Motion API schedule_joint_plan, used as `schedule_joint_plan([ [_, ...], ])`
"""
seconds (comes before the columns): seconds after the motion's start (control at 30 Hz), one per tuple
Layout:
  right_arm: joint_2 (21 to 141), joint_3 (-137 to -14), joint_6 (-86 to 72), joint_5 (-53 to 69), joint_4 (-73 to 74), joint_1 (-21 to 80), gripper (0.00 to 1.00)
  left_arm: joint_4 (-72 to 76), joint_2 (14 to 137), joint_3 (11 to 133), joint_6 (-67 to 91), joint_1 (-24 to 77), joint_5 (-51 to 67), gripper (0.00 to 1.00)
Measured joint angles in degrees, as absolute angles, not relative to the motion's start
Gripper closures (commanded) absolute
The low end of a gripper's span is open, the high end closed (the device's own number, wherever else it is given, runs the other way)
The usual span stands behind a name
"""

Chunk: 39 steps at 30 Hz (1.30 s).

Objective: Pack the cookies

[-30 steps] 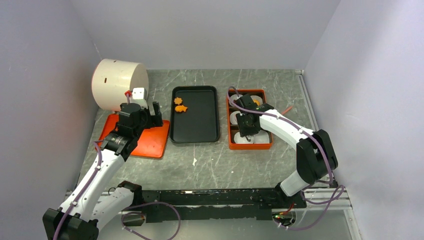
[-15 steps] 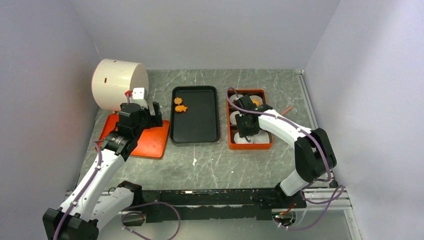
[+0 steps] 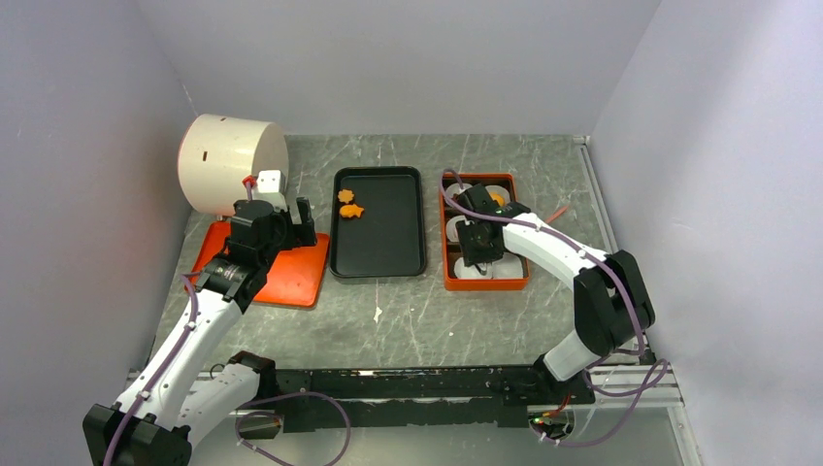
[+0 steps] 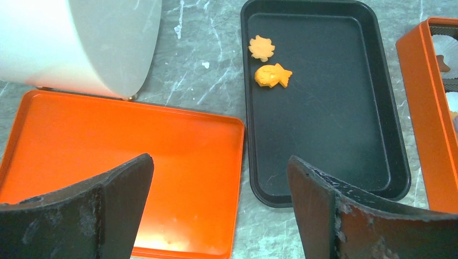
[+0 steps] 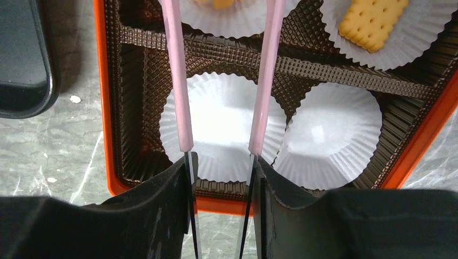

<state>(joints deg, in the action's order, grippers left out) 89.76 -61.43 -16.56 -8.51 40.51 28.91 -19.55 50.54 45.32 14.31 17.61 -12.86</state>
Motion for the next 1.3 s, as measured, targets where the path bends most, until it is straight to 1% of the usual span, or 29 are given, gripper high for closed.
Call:
schedule_joint_plan([
  [0.33, 85.8, -62.8, -15.9, -8.5, 40.5, 30.6, 0.61, -19.6, 50.5, 45.3, 14.3, 17.6, -12.8, 0.02],
  [0.63, 85.9, -67.9, -16.1, -8.7, 39.4, 39.6, 0.63, -19.6, 50.5, 45.3, 14.3, 17.6, -12.8, 0.02],
  [0.93, 95.3, -75.8, -16.0, -9.1, 36.9, 47.3, 0.63, -19.6, 50.5, 45.3, 14.3, 17.6, -12.8, 0.02],
  [1.3, 107.5, -83.3, -13.8, -8.9, 34.8, 48.6, 0.62, -19.6, 50.5, 45.3, 14.3, 17.6, -12.9, 0.02],
])
